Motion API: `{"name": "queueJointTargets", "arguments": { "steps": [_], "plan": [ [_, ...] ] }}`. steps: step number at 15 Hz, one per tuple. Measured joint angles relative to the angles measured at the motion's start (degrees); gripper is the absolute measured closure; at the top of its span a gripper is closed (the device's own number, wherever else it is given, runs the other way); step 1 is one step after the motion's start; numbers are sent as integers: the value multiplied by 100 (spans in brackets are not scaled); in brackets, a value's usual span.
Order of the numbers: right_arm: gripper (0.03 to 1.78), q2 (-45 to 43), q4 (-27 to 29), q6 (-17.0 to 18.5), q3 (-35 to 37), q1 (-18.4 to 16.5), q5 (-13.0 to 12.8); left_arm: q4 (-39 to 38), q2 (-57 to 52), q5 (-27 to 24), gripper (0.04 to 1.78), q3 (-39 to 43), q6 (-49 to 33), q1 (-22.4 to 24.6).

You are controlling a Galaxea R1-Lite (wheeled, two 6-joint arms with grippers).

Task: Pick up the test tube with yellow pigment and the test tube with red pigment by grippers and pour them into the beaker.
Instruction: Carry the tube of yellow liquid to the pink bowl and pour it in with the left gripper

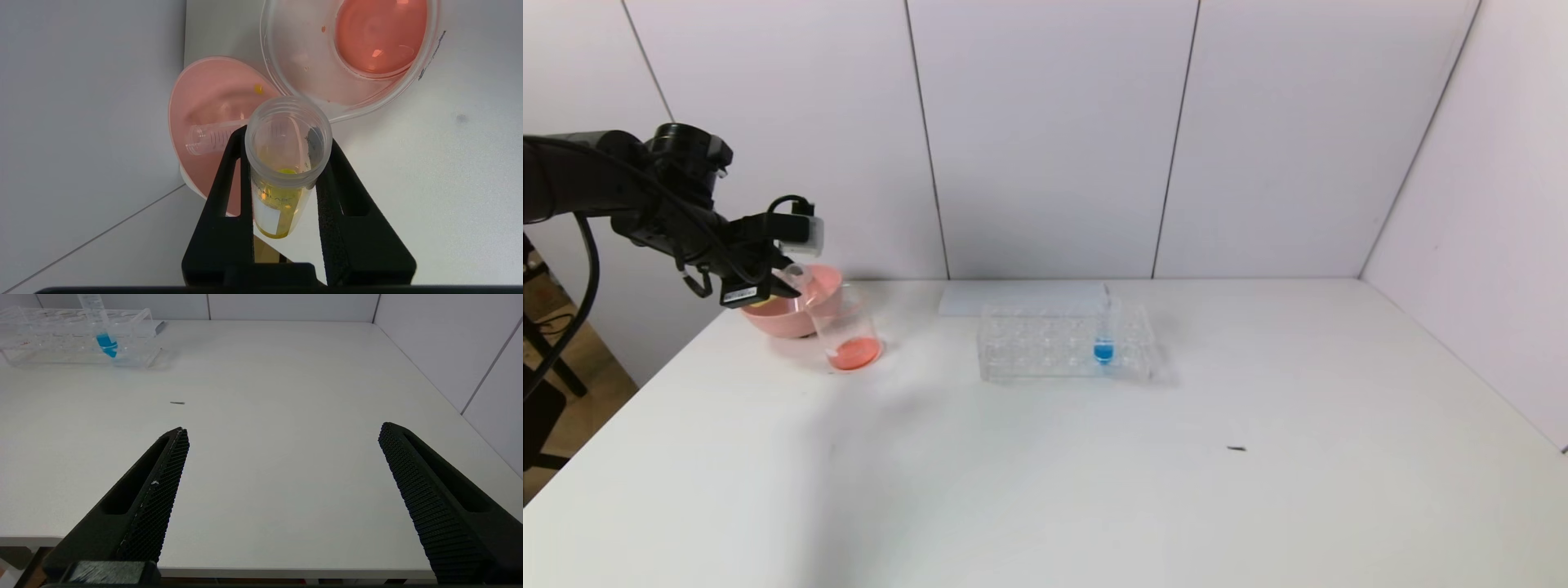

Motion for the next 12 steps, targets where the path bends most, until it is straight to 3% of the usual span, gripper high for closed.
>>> {"name": "queueJointTargets", "arguments": {
  "steps": [9, 12],
  "plan": [
    [11, 0, 0, 0, 0, 0, 0, -24, 9, 294, 136, 0, 172, -154],
    [11, 0, 0, 0, 0, 0, 0, -40, 5, 647, 136, 0, 304, -173]
  ]
}}
